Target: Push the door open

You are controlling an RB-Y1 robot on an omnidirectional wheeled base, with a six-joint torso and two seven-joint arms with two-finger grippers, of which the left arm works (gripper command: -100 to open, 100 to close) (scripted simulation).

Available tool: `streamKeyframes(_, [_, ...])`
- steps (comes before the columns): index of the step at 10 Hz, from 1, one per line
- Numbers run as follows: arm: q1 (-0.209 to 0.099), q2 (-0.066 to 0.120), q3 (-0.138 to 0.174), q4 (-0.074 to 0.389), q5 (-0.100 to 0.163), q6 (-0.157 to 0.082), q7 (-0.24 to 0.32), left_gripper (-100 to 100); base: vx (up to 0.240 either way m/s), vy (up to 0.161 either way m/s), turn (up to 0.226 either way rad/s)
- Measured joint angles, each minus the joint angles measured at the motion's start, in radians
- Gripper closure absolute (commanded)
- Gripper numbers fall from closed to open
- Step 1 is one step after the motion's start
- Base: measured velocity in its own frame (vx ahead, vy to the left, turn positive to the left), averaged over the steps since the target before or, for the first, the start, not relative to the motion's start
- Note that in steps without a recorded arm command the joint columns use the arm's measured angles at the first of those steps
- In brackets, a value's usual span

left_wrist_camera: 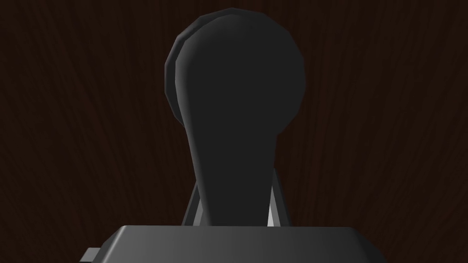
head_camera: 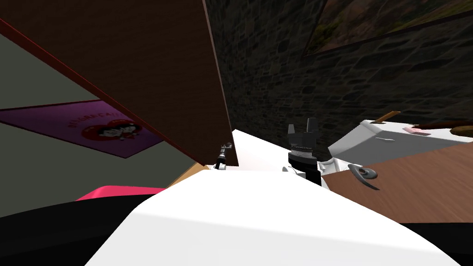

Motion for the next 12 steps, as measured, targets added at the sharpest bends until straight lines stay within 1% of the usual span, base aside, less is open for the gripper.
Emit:
streamKeyframes(1, [-0.001, -0.002, 0.012, -0.001, -0.002, 0.005, -0.003, 100, 0.204, -0.075, 0.041])
streamKeyframes(2, [-0.011, -0.002, 0.026, 0.021, -0.003, -0.002, -0.003, 100, 0.131, -0.063, 0.023])
streamKeyframes(3, [-0.005, 0.005, 0.031, 0.007, -0.005, 0.002, 0.001, 100, 0.145, -0.066, 0.052])
streamKeyframes(4, [-0.010, 0.002, 0.048, 0.014, -0.006, -0.001, -0.003, 100, 0.118, -0.058, 0.024])
streamKeyframes(5, [0.001, 0.003, 0.056, -0.007, -0.008, 0.008, -0.007, 100, 0.136, -0.075, 0.042])
streamKeyframes(6, [0.019, 0.007, 0.068, -0.034, -0.012, 0.022, -0.006, 100, 0.153, -0.093, 0.055])
streamKeyframes(7, [0.033, 0.005, 0.083, -0.059, -0.013, 0.037, -0.011, 100, 0.094, -0.050, 0.029])
streamKeyframes(8, [0.018, 0.007, 0.091, -0.035, -0.012, 0.029, -0.012, 100, 0.144, -0.043, 0.026])
streamKeyframes(9, [0.000, 0.007, 0.107, 0.006, -0.013, 0.007, -0.010, 100, 0.155, -0.064, 0.036])
streamKeyframes(10, [0.026, 0.004, 0.120, -0.044, -0.016, 0.031, -0.016, 100, 0.165, -0.089, 0.053])
streamKeyframes(11, [0.034, 0.003, 0.135, -0.061, -0.018, 0.043, -0.021, 100, 0.128, -0.074, 0.050])
streamKeyframes(12, [0.030, 0.007, 0.143, -0.055, -0.018, 0.040, -0.020, 100, 0.048, -0.022, 0.017])
